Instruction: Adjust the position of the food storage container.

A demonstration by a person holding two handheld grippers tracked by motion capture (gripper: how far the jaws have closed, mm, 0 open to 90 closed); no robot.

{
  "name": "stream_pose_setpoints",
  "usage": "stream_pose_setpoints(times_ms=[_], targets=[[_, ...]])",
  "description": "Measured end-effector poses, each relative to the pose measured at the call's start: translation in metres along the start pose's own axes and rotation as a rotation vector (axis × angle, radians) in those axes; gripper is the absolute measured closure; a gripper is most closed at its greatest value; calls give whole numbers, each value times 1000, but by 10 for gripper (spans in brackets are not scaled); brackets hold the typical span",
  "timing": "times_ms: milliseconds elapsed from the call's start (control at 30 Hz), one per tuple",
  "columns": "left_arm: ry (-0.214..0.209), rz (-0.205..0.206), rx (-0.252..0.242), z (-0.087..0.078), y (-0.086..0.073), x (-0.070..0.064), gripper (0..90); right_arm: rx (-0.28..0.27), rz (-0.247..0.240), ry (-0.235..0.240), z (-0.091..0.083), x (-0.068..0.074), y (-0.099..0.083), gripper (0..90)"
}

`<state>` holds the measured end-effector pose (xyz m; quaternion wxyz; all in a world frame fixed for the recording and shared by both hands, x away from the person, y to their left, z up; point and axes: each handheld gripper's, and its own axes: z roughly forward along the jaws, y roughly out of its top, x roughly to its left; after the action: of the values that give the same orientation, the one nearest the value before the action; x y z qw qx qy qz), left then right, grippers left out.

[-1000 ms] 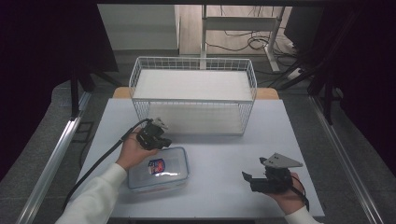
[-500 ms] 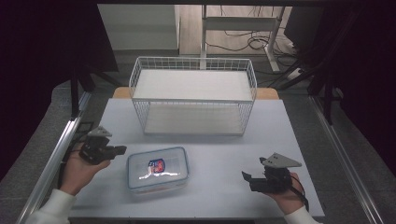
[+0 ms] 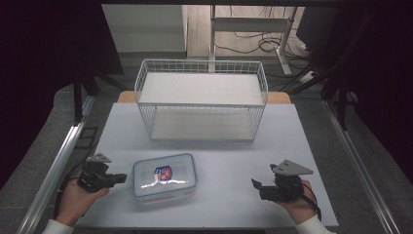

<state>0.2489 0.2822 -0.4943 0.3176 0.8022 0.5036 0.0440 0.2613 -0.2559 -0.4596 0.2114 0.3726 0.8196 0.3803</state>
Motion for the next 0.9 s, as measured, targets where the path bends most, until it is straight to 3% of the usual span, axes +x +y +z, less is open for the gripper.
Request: stream_pose_setpoints(times_ms=[167, 233, 433, 633, 900], targets=[[-30, -1, 27, 11, 2, -4, 899, -8, -2, -3, -2, 0, 0, 170], [-13, 5, 40, 13, 4, -6, 899, -9, -2, -3, -2, 0, 0, 170], [-12, 0, 50, 16, 8, -8, 899, -10, -4, -5, -2, -1, 1, 170], [-9, 23, 57, 24, 18, -15, 898, -9, -6, -5, -2, 0, 1, 170], [-45, 25, 62, 40, 38, -23, 898, -9, -8, -4, -2, 1, 1, 170]])
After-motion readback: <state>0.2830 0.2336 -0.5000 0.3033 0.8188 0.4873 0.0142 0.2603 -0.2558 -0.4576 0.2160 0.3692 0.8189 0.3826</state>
